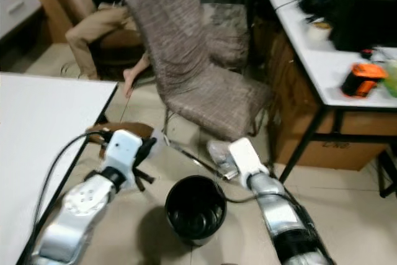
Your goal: Picking trash to rubbish bin
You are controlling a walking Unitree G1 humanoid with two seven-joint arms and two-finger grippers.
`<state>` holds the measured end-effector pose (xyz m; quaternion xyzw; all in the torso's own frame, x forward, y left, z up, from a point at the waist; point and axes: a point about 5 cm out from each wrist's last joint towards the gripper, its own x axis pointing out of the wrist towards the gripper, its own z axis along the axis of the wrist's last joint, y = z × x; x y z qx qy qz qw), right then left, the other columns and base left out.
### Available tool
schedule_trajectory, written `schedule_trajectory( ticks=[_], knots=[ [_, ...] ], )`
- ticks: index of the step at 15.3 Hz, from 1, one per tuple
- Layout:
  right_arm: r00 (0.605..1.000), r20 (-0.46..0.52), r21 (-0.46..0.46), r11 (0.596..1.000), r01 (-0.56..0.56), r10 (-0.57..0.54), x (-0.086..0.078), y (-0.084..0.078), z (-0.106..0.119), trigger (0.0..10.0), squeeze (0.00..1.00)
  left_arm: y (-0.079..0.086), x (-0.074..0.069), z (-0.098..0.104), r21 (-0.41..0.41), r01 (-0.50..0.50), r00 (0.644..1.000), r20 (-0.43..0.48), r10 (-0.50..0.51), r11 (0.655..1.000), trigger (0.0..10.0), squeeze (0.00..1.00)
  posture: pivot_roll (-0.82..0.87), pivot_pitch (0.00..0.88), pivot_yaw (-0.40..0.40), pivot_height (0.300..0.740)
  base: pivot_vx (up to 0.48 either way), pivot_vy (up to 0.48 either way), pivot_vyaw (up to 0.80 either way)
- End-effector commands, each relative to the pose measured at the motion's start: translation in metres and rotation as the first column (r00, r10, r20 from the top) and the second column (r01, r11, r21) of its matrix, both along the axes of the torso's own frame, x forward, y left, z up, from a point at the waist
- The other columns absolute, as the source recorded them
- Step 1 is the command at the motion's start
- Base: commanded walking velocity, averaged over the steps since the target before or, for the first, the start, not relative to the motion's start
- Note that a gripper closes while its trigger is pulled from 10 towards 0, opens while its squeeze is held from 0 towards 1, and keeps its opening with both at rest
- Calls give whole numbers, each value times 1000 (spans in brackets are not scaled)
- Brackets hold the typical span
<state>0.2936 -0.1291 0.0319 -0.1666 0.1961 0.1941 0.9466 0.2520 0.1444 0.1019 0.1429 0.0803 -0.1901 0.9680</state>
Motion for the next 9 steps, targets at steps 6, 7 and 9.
schedule_trajectory(
  ticks=[6, 7, 9],
  knots=[
    [993, -71, 24, 996, -88, 90, 11, 9, -10, 10000, 0, 10, -14, 14, 54, 60, 998, 27, -61, 997, 10000, 0, -135, 146, -12, 740, 0, 0, 0],
    [991, -73, 31, 994, -108, 110, 14, 12, -8, 10000, 0, 13, -15, 15, 60, 48, 998, 30, -49, 997, 10000, 0, -132, 149, -12, 740, 0, 0, 0],
    [985, -66, 55, 986, -158, 161, 22, 18, 0, 10000, 0, 18, -15, 19, 70, 36, 998, 41, -39, 997, 10000, 0, -127, 143, -13, 740, 0, 0, 0]
  ],
)
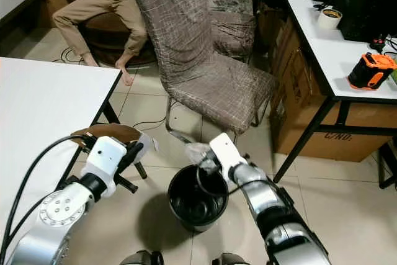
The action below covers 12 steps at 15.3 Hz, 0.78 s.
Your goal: Picking trash to rubbish bin
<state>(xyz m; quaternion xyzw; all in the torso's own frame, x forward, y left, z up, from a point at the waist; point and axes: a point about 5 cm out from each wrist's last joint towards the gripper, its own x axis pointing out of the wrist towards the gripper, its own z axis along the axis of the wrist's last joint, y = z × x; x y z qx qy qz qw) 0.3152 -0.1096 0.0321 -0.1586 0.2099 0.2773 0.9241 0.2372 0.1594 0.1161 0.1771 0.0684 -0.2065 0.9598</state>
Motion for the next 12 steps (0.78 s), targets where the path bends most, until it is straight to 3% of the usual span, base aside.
schedule_trajectory(
  ticks=[1, 2, 3, 4, 8, 11, 12],
  knots=[
    [1000, -3, 15, 1000, 0, 0, 2, -2, 1, 10000, 0, 2, 1, 5, 5, -6, 1000, 14, 6, 1000, 10000, 0, -127, 143, -13, 740, 0, 0, 0],
    [1000, 9, 25, 1000, 15, -16, 6, -4, 5, 10000, 337, 1, 0, 6, 3, -2, 1000, 13, 2, 1000, 10000, 0, -126, 139, -15, 740, 0, 0, 0],
    [1000, 10, 33, 999, 23, -23, 8, -4, 6, 10000, 792, 1, 0, 6, 1, -3, 1000, 12, 3, 1000, 10000, 0, -126, 139, -15, 740, 0, 0, 0],
    [1000, 0, 42, 999, 22, -22, 9, -4, 5, 10000, 1000, 0, -1, 6, 1, -3, 1000, 10, 3, 1000, 10000, 0, -125, 136, -19, 740, 0, 0, 0],
    [1000, -18, 57, 998, 18, -17, 9, -3, 3, 10000, 1000, 1, 0, 8, -1, -17, 1000, 23, 17, 1000, 10000, 0, -118, 124, -24, 740, 0, 0, 0],
    [1000, -9, 15, 1000, 21, -21, 10, -5, 2, 10000, 1000, -1, 0, 6, -4, -18, 1000, 18, 18, 1000, 10000, 0, -132, 107, -21, 740, 0, 0, 0],
    [999, 5, 2, 999, 38, -38, 9, -10, 2, 10000, 533, -6, 1, 0, -17, -10, 1000, 1, 10, 1000, 10000, 0, -150, 93, -20, 740, 0, 0, 0]
  ],
)
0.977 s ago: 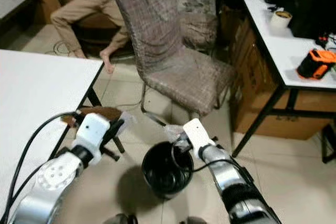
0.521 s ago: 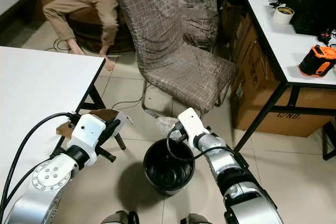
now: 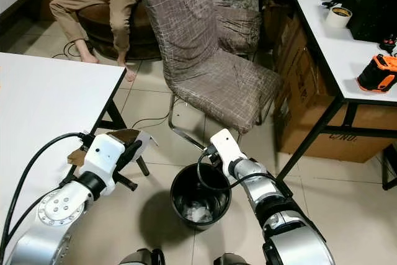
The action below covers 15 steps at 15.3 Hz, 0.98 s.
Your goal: Picking trash to rubbish bin
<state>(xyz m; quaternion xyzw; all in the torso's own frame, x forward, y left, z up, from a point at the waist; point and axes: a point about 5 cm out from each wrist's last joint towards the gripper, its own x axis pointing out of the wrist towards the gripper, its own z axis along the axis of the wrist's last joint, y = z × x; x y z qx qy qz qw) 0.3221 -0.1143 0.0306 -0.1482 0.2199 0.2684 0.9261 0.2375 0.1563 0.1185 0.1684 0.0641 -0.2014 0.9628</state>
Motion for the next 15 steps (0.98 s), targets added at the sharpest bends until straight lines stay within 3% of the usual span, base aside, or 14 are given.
schedule_trajectory(
  ticks=[1, 2, 4, 7, 8, 10, 11, 12, 15],
  knots=[
    [999, 32, -8, 1000, 25, -25, 2, -7, 4, 10000, 533, -5, 2, -6, -6, 6, 1000, -16, -6, 1000, 10000, 0, -150, 93, -20, 740, 0, 0, 0],
    [998, 45, 12, 999, 42, -43, -2, -11, 3, 10000, 0, -13, 2, -17, -13, 27, 998, -52, -27, 1000, 10000, 0, -166, 86, -17, 740, 0, 0, 0],
    [996, 75, 40, 998, 42, -45, -17, -19, 0, 10000, 0, -30, 5, -38, -11, 93, 989, -111, -94, 996, 10000, 0, -207, 84, -7, 740, 0, 0, 0],
    [992, 115, 71, 996, 48, -56, -59, -37, 8, 10000, 0, -63, 23, -69, -5, 225, 955, -195, -222, 974, 10000, 0, -266, 92, 9, 740, 0, 0, 0],
    [994, 104, 76, 997, 26, -34, -83, -40, 15, 10000, 0, -81, 37, -78, -13, 249, 948, -203, -246, 968, 10000, 0, -287, 96, 11, 740, 0, 0, 0],
    [996, 86, 77, 997, -19, 12, -104, -37, 22, 10000, 0, -93, 48, -81, -8, 250, 948, -202, -247, 968, 10000, 0, -305, 98, 17, 740, 0, 0, 0],
    [997, 81, 84, 996, -28, 21, -112, -36, 28, 10000, 0, -99, 52, -84, 53, 283, 942, -200, -268, 958, 10000, 0, -311, 99, 19, 740, 0, 0, 0],
    [996, 85, 92, 996, -16, 8, -118, -35, 33, 10000, 0, -102, 55, -88, 93, 305, 936, -216, -280, 948, 10000, 0, -323, 99, 22, 740, 0, 0, 0],
    [997, 81, 124, 992, -24, 14, -134, -32, 46, 10000, 0, -110, 54, -102, 101, 319, 916, -289, -279, 942, 10000, 0, -344, 106, 32, 740, 0, 0, 0]
  ],
)
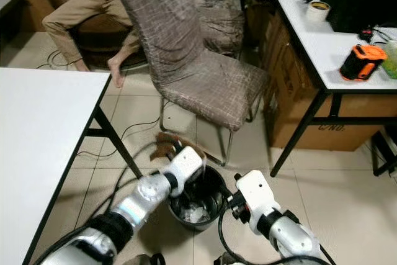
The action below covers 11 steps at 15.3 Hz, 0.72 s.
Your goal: Picking trash to rubbish bin
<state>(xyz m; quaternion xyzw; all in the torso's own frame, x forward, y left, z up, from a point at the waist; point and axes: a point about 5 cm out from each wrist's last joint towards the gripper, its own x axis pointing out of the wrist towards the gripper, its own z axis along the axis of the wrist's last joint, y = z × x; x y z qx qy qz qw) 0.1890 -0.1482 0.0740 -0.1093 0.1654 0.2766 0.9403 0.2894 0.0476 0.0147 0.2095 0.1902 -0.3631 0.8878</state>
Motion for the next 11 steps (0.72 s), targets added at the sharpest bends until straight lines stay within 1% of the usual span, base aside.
schedule_trajectory(
  ticks=[1, 2, 3, 4, 5, 6, 7, 8, 11],
  knots=[
    [1000, -8, 15, 1000, -1, 1, -3, 2, 6, 10000, 0, -4, 1, 0, 22, 18, 1000, 21, -18, 1000, 10000, 0, -354, 109, 31, 740, 0, 0, 0],
    [1000, -12, 3, 1000, 3, -3, -4, 2, 8, 10000, 0, -7, 2, 0, 28, 25, 999, 27, -25, 999, 10000, 0, -356, 112, 30, 740, 0, 0, 0],
    [1000, -17, -4, 1000, 2, -2, -6, 3, 8, 10000, 0, -10, 5, 3, 12, 11, 999, 34, -11, 1000, 10000, 0, -354, 118, 28, 740, 0, 0, 0],
    [1000, -23, -7, 1000, 2, -2, -8, 4, 9, 10000, 0, -12, 8, 6, -16, -6, 999, 34, 6, 1000, 10000, 137, -354, 118, 28, 740, 0, 0, 0],
    [1000, -26, -6, 1000, 3, -3, -8, 5, 9, 10000, 0, -14, 9, 9, -37, -8, 999, 33, 9, 999, 10000, 624, -357, 122, 34, 740, 0, 0, 0],
    [1000, -29, -11, 1000, 6, -6, -8, 5, 9, 10000, 0, -18, 10, 12, -54, 0, 1000, 30, 2, 999, 10000, 957, -357, 122, 34, 740, 0, 0, 0],
    [999, -32, -12, 1000, 18, -18, -7, 4, 10, 10000, 0, -21, 11, 13, -64, 9, 1000, 30, -7, 998, 10000, 1000, -357, 122, 34, 740, 0, 0, 0],
    [999, -34, -16, 999, 29, -30, -6, 3, 10, 10000, 0, -25, 10, 14, -72, 26, 999, 25, -24, 997, 10000, 1000, -358, 118, 38, 740, 0, 0, 0],
    [999, -37, -28, 999, 39, -40, -5, 1, 9, 10000, 0, -29, 9, 14, -96, 26, 1000, 16, -24, 995, 10000, 1000, -356, 116, 39, 740, 0, 0, 0]
  ],
)
